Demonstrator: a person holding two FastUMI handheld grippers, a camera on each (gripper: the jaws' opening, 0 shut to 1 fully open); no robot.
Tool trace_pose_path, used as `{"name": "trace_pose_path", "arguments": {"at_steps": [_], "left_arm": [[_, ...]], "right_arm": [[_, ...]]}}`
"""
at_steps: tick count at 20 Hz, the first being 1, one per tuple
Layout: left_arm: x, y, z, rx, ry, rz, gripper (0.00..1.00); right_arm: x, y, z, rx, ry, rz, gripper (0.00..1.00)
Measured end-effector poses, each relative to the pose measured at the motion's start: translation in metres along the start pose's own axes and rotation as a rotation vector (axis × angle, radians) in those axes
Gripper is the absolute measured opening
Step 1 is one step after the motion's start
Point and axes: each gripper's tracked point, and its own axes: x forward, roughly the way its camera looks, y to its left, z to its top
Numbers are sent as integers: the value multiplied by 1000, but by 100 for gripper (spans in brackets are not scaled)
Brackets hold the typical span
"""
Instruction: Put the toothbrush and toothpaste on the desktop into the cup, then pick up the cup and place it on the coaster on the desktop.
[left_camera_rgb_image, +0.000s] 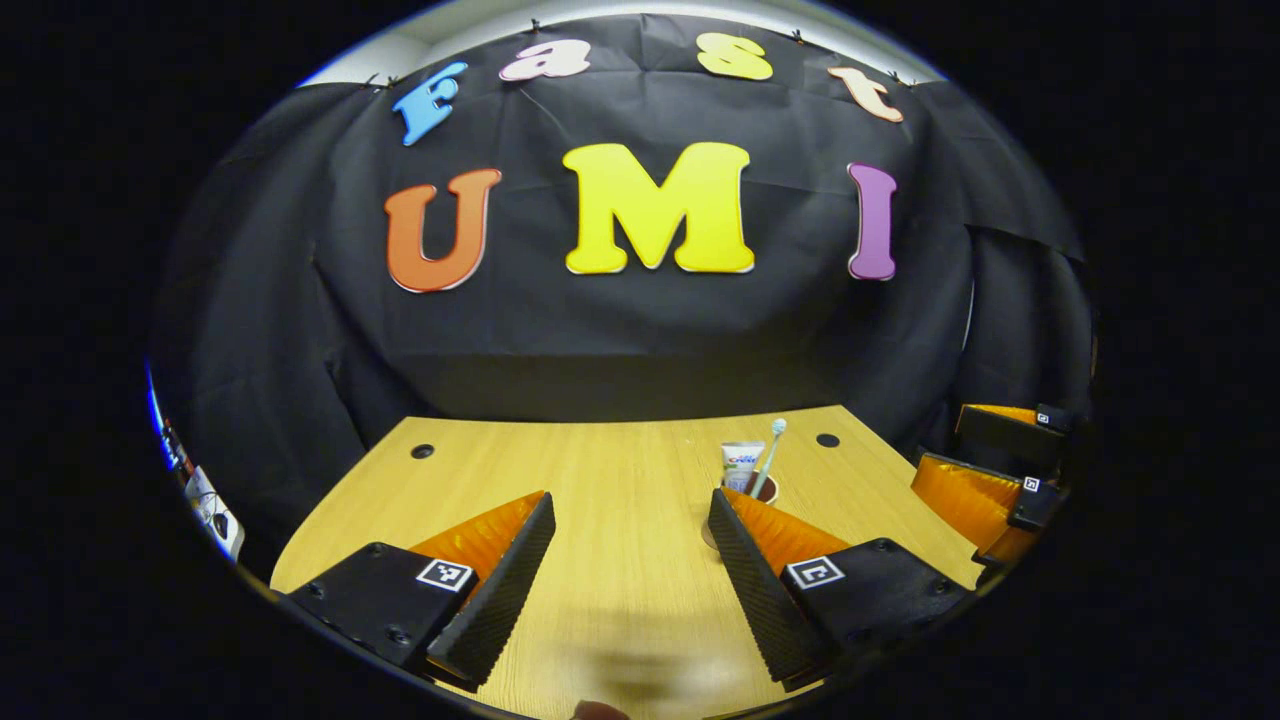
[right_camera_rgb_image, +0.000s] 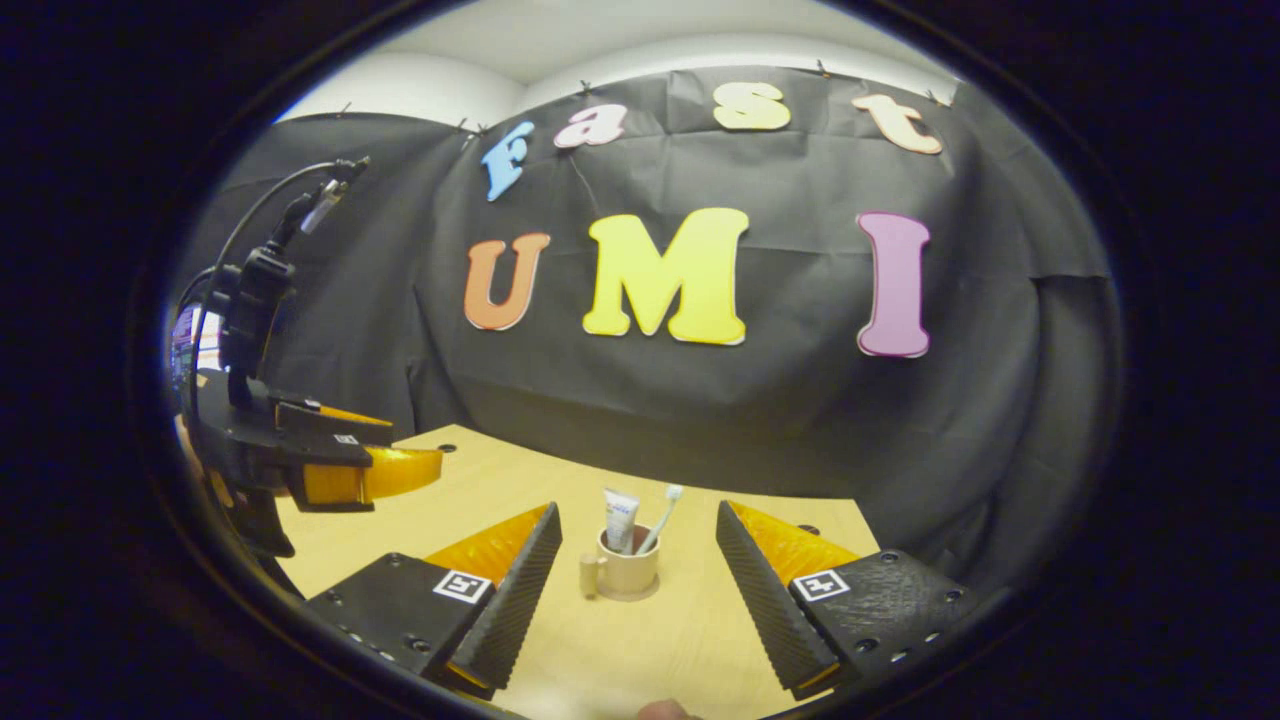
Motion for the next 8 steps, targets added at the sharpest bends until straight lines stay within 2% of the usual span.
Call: {"name": "trace_pose_path", "arguments": {"at_steps": [4,6,8], "left_arm": [[-28,30,18,-13,-90,73,98],[-38,38,28,-20,-147,74,97],[-43,46,26,-8,-149,68,97]], "right_arm": [[-11,27,15,-23,-27,28,93],[-13,39,23,-34,-52,19,94],[-11,51,28,-22,-54,1,96]]}}
